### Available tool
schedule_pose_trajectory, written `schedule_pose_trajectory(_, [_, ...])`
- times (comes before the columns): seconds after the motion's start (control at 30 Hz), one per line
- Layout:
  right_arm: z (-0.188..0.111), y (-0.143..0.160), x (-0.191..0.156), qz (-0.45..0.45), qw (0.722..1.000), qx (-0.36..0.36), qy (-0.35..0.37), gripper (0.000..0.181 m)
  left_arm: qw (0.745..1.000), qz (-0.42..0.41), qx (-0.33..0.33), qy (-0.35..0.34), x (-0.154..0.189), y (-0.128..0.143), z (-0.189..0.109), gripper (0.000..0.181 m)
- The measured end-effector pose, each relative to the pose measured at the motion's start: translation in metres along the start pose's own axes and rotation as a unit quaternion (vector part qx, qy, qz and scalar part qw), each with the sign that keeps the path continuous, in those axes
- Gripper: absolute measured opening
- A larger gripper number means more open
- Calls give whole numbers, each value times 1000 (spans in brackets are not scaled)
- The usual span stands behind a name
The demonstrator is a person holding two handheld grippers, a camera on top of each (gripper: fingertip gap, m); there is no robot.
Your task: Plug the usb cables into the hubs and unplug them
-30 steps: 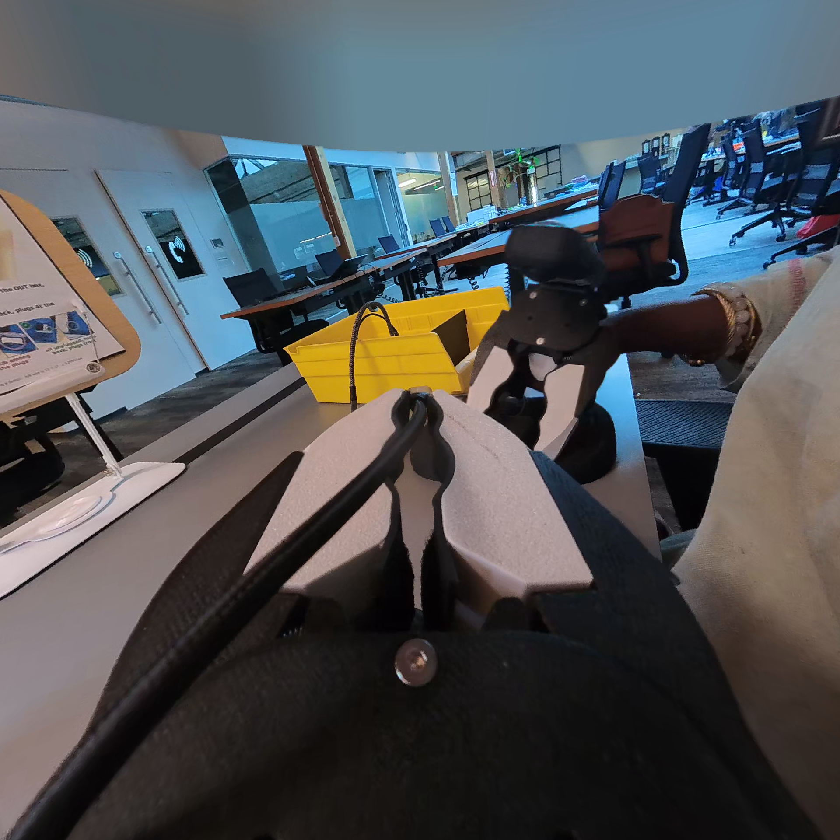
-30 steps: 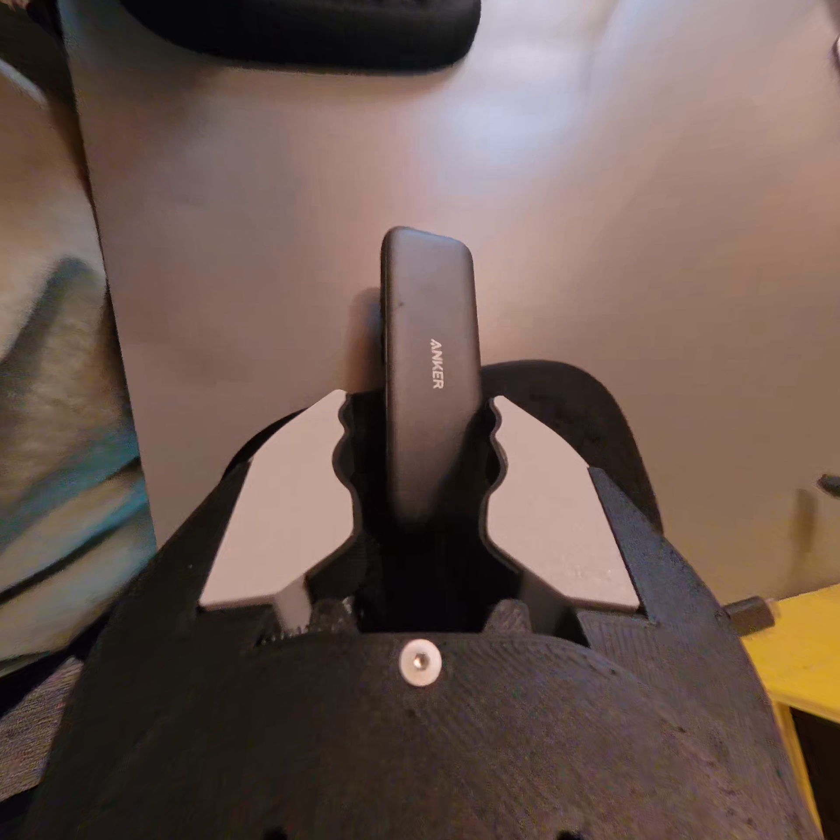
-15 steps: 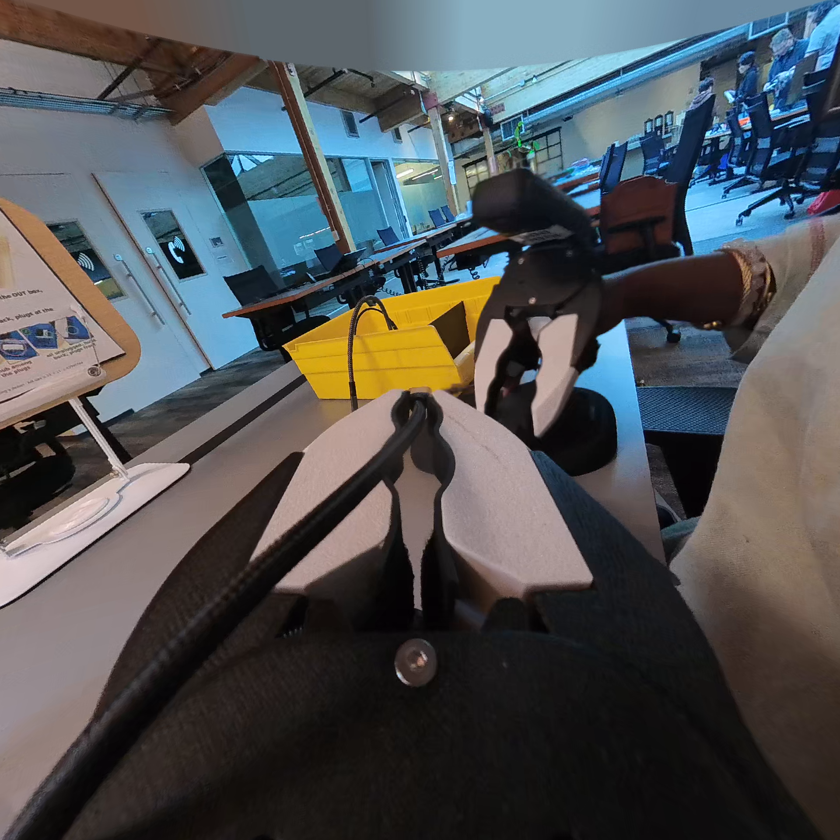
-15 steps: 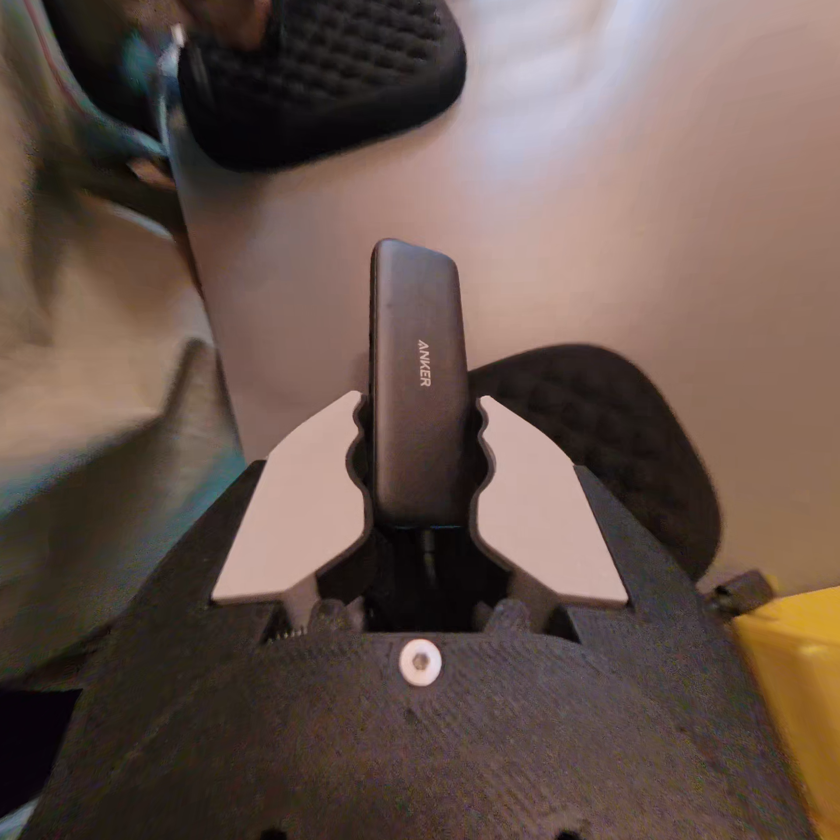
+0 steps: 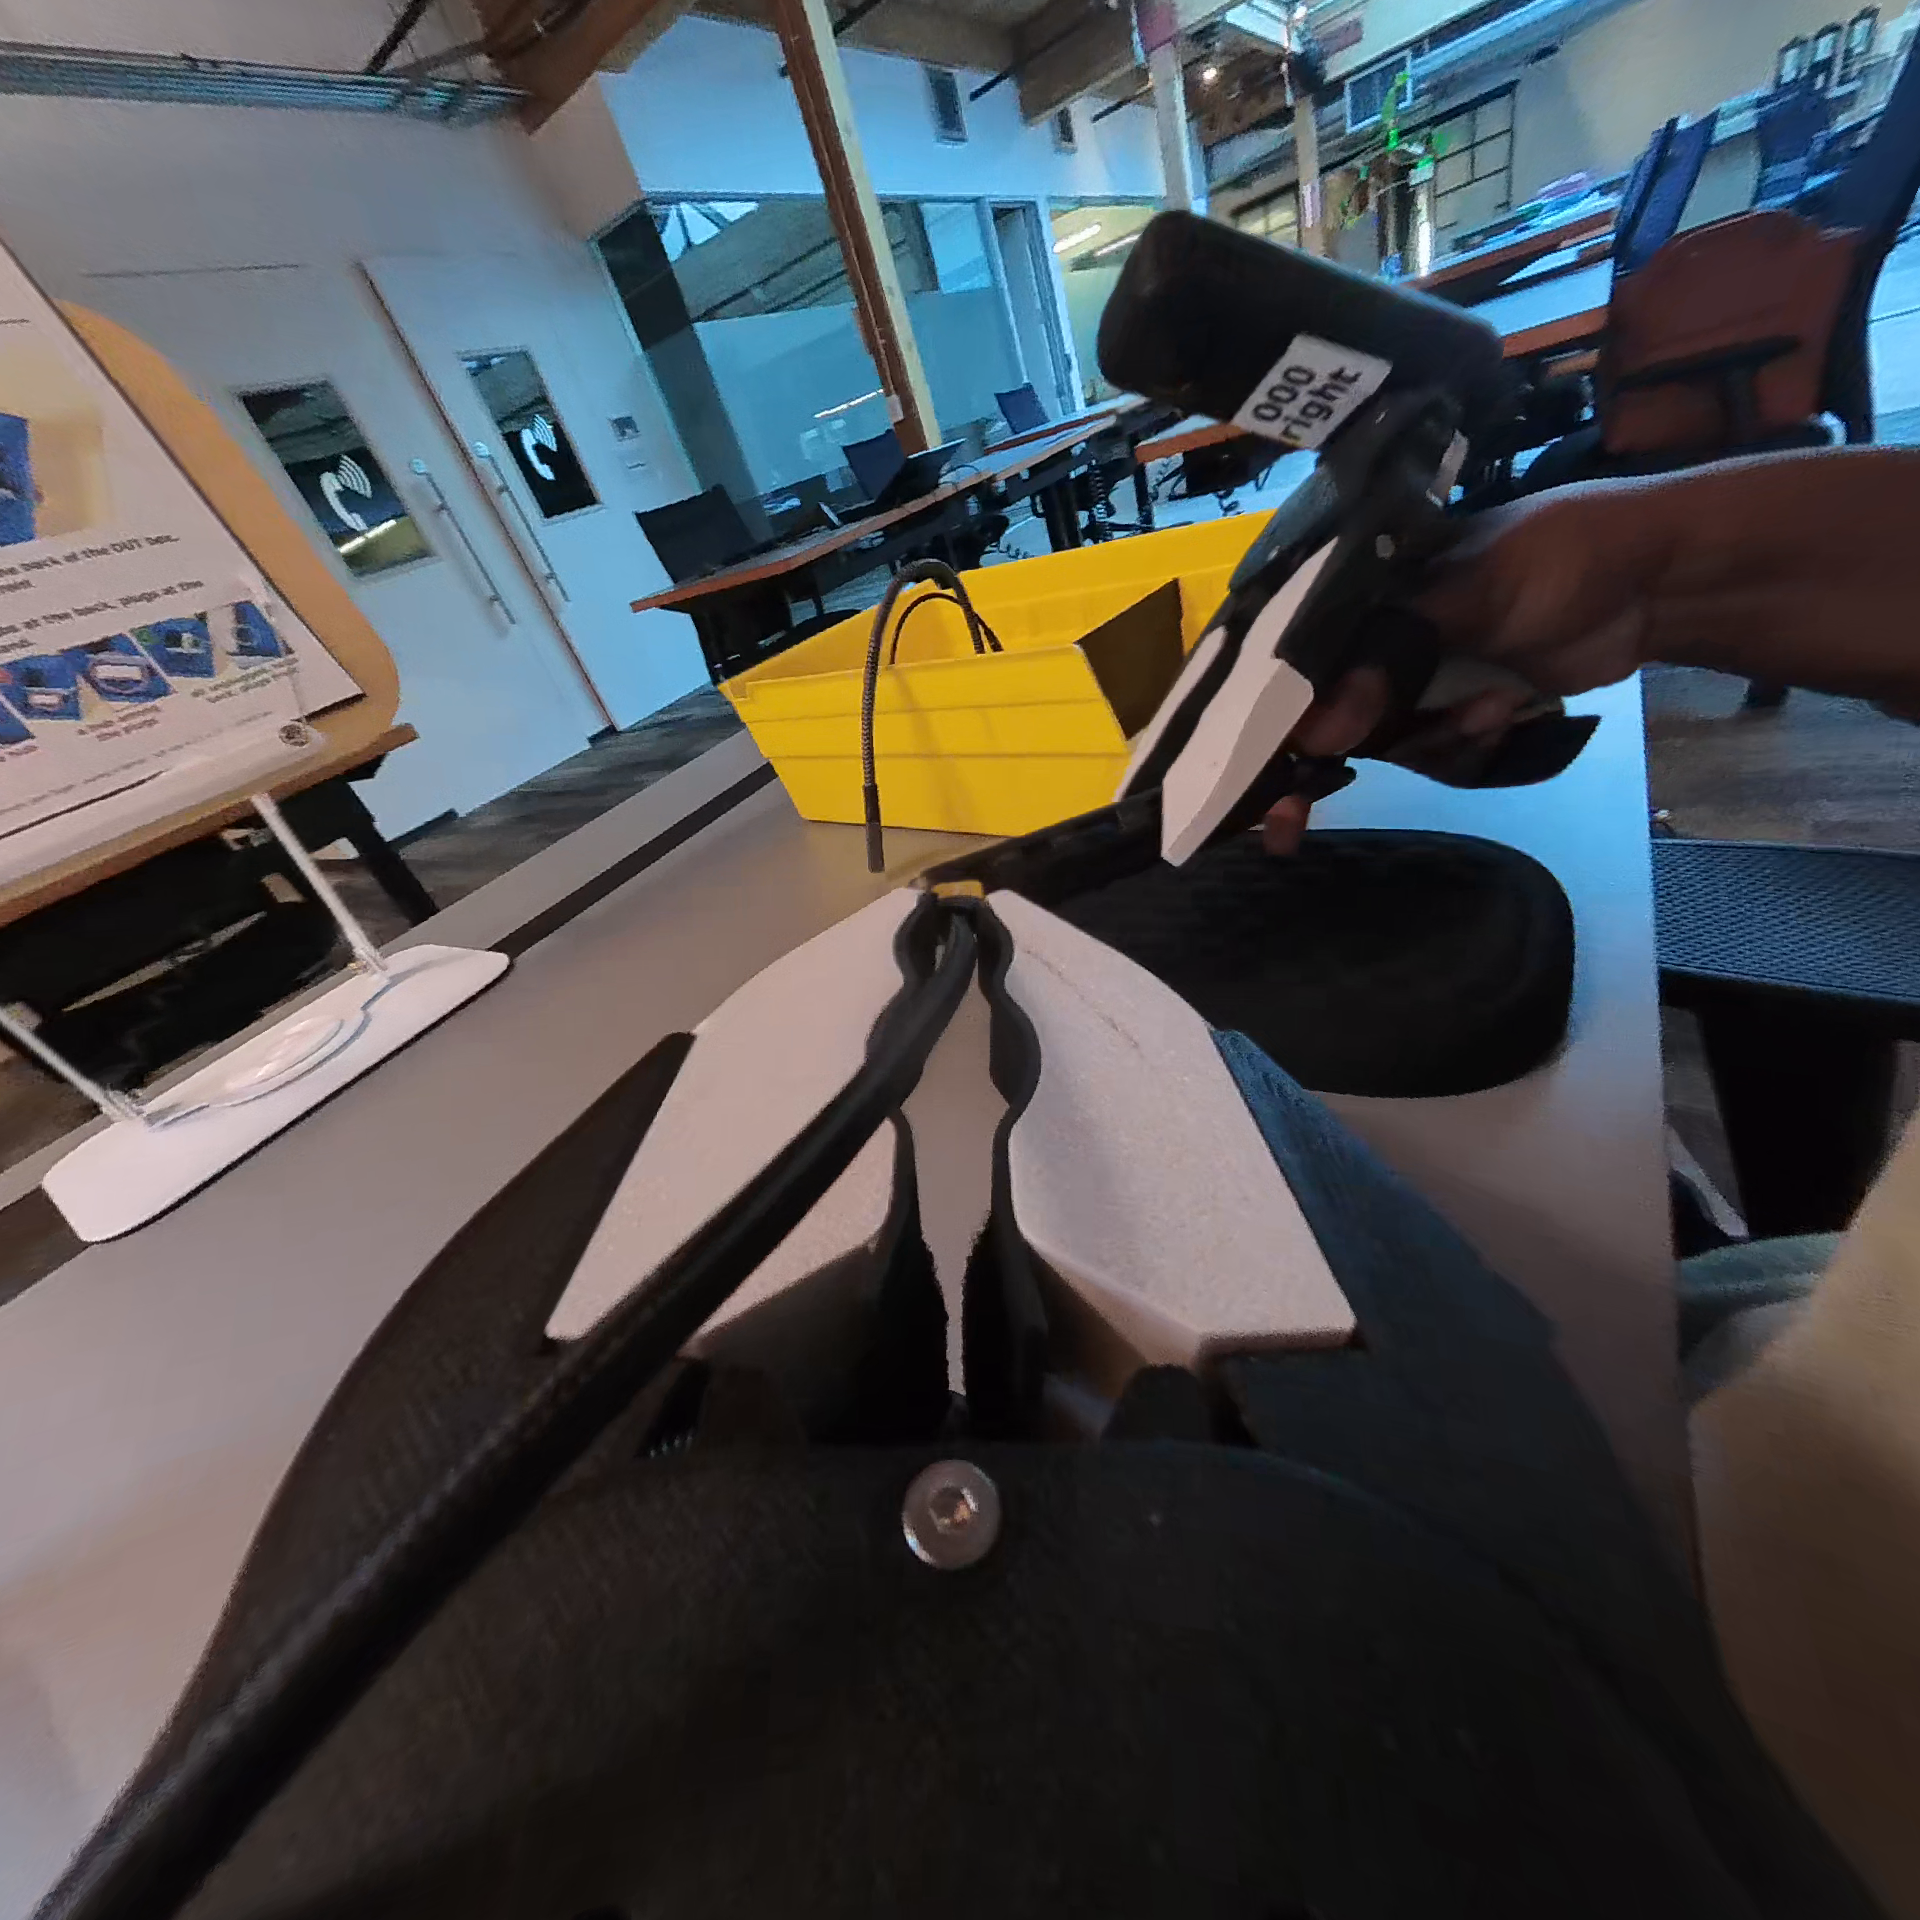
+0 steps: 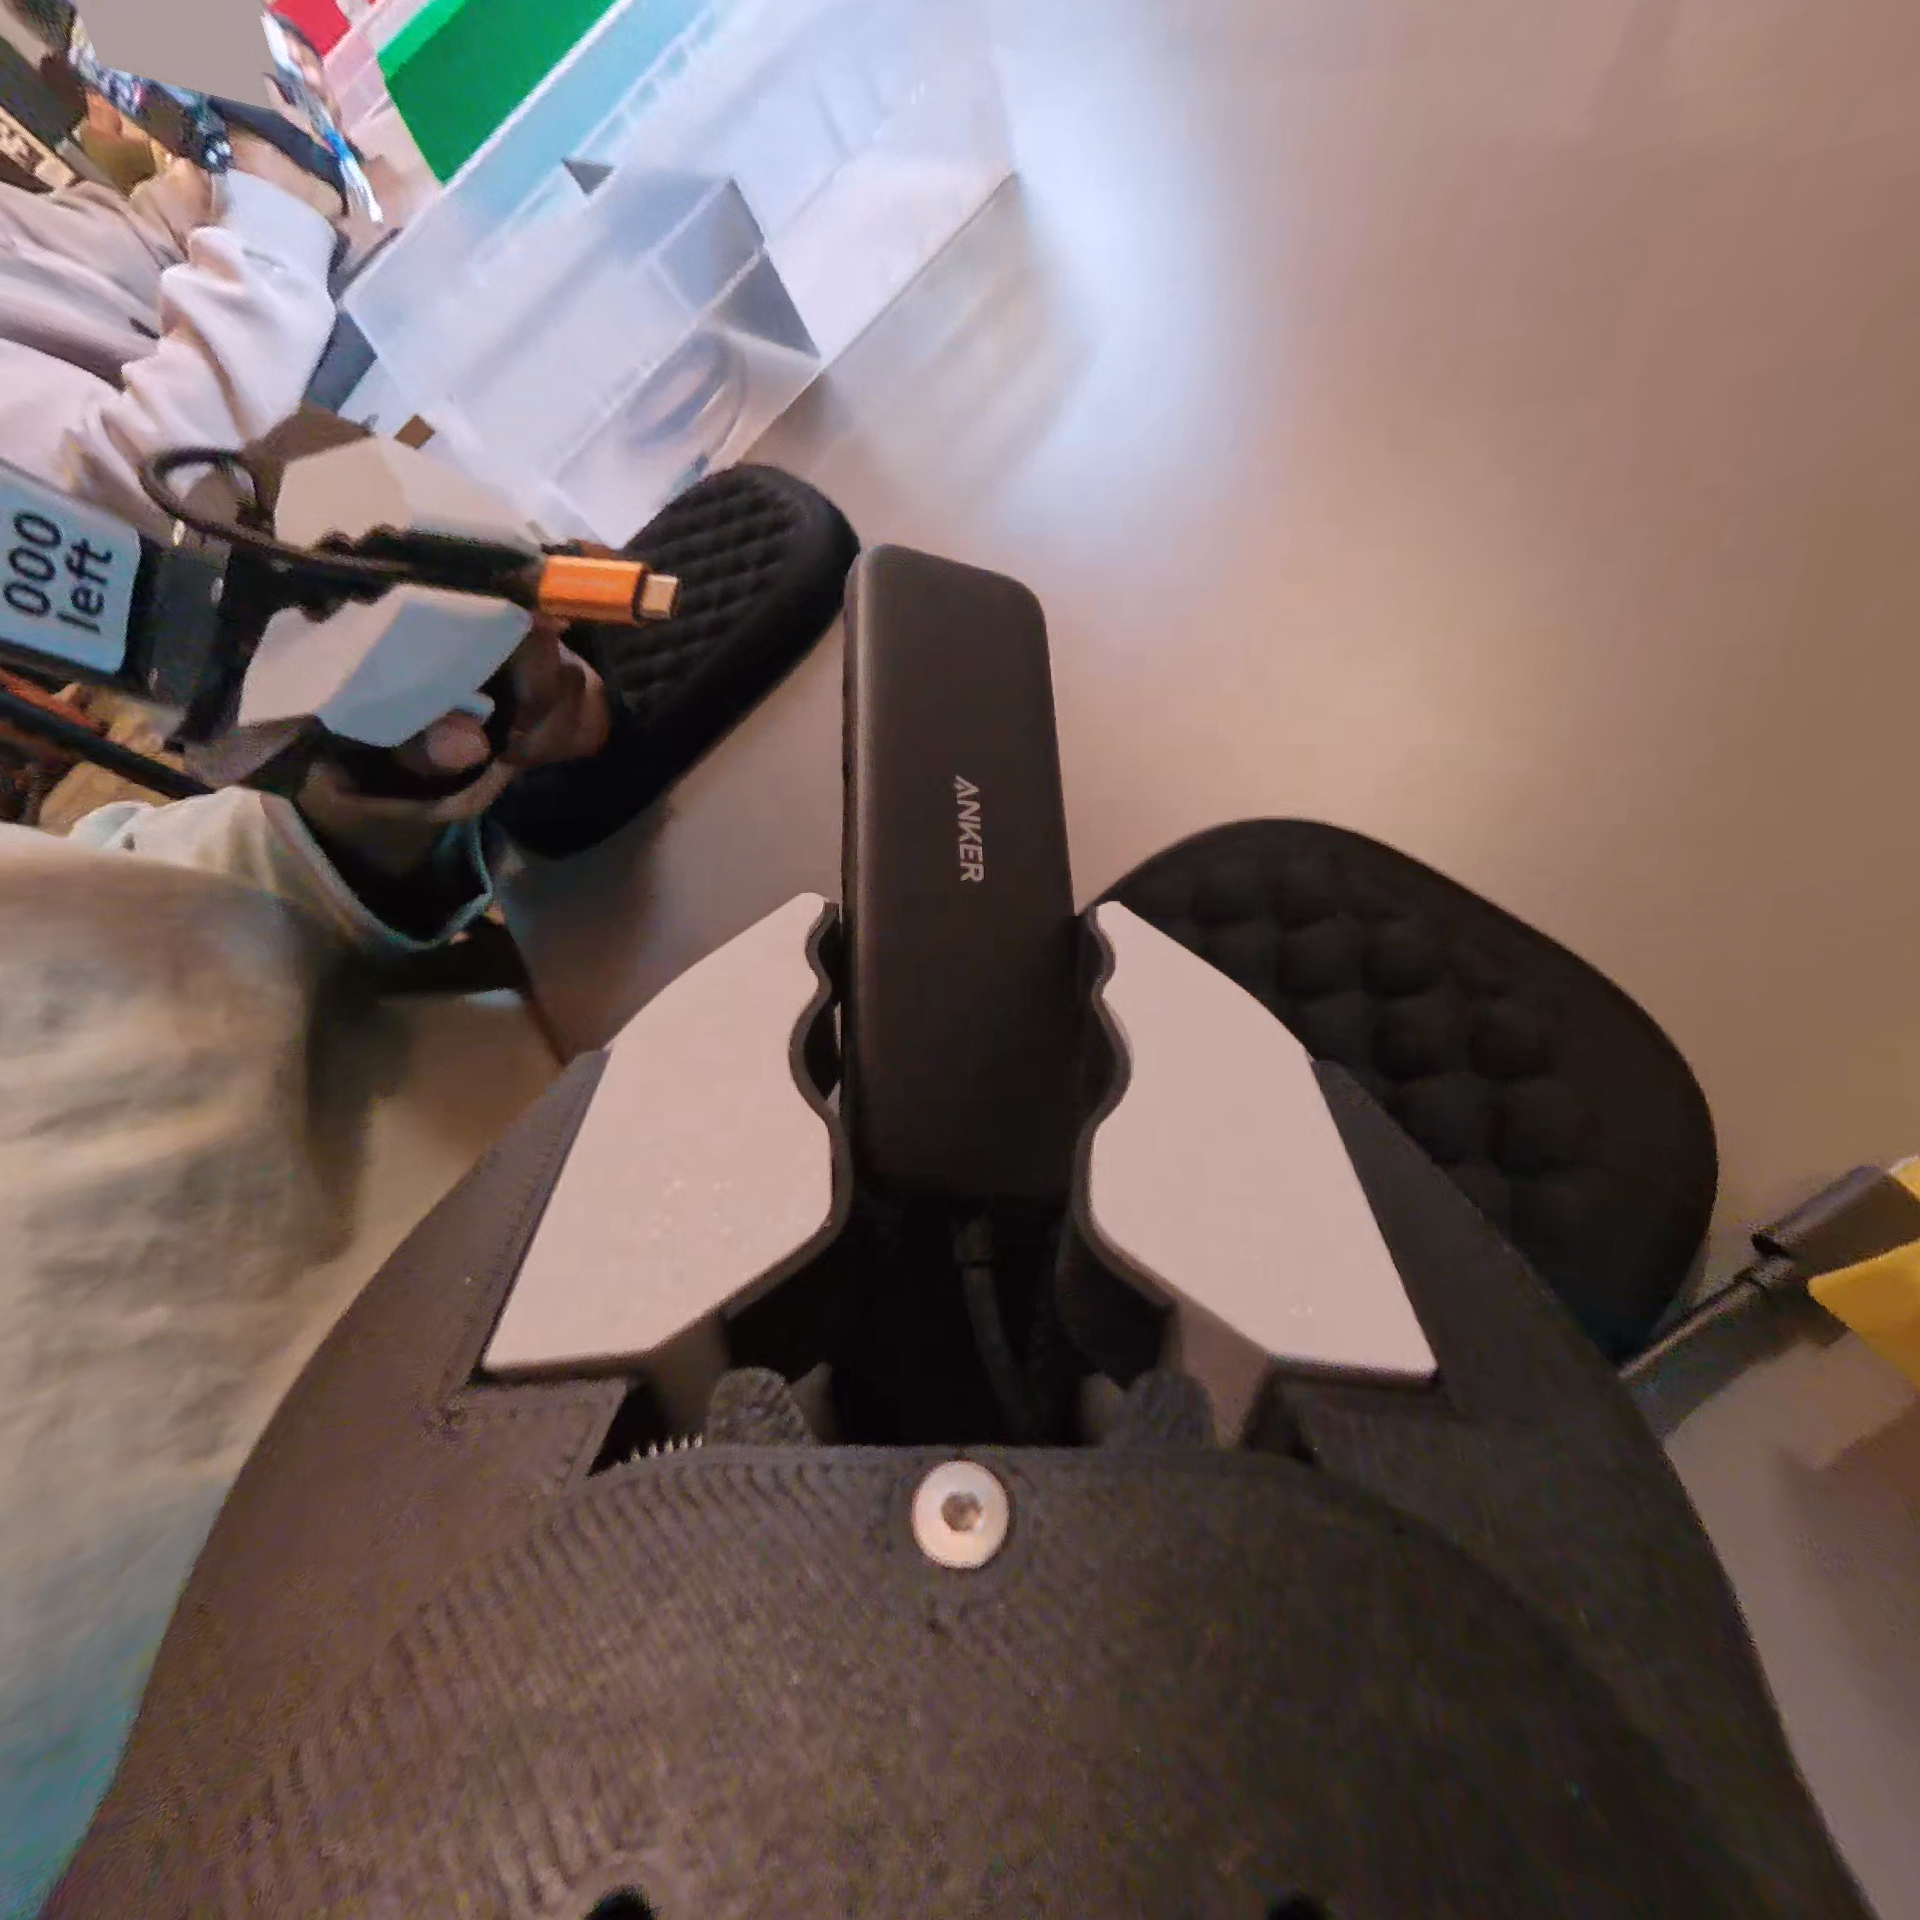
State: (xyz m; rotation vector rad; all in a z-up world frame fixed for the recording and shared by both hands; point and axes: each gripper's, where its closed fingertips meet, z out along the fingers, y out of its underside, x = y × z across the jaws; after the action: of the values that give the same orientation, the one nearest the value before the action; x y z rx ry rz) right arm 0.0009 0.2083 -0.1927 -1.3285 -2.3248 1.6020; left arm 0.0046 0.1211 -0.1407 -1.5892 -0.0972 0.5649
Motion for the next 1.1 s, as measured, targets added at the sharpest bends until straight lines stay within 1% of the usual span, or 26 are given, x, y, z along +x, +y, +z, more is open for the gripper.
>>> schedule_pose_trajectory(0.1, [2,-13,0,-19,999,31,25,44,999,-6,37,-27,-6,-9,1,7])
schedule_pose_trajectory(0.17, [5,-20,-4,-44,998,37,36,44,996,-39,70,-37,-13,-15,-2,7])
schedule_pose_trajectory(0.27, [7,-33,-16,-84,994,58,49,44,979,-104,175,-28,-21,-38,-17,7])
schedule_pose_trajectory(0.33, [7,-46,-29,-97,991,88,40,44,965,-130,225,-33,-30,-48,-27,7])
schedule_pose_trajectory(0.4, [10,-56,-43,-90,990,106,8,44,959,-145,241,-40,-38,-51,-32,7])
schedule_pose_trajectory(0.5, [16,-64,-50,-65,990,119,-34,44,968,-126,209,-60,-44,-48,-30,7])
schedule_pose_trajectory(0.6, [22,-68,-47,-50,990,127,-39,44,982,-65,146,-98,-48,-40,-25,7])
schedule_pose_trajectory(0.67, [27,-70,-41,-62,990,124,-12,44,987,-19,112,-118,-48,-37,-20,7])
schedule_pose_trajectory(0.77, [34,-71,-27,-107,986,112,67,44,983,65,72,-156,-49,-32,-13,8])
schedule_pose_trajectory(0.83, [37,-74,-22,-133,979,110,110,44,980,94,59,-168,-49,-30,-7,8])
schedule_pose_trajectory(0.93, [38,-77,-20,-153,971,115,141,44,977,111,43,-175,-49,-25,1,8])
schedule_pose_trajectory(1.1, [40,-80,-22,-178,963,119,162,44,979,100,37,-174,-49,-21,5,7])
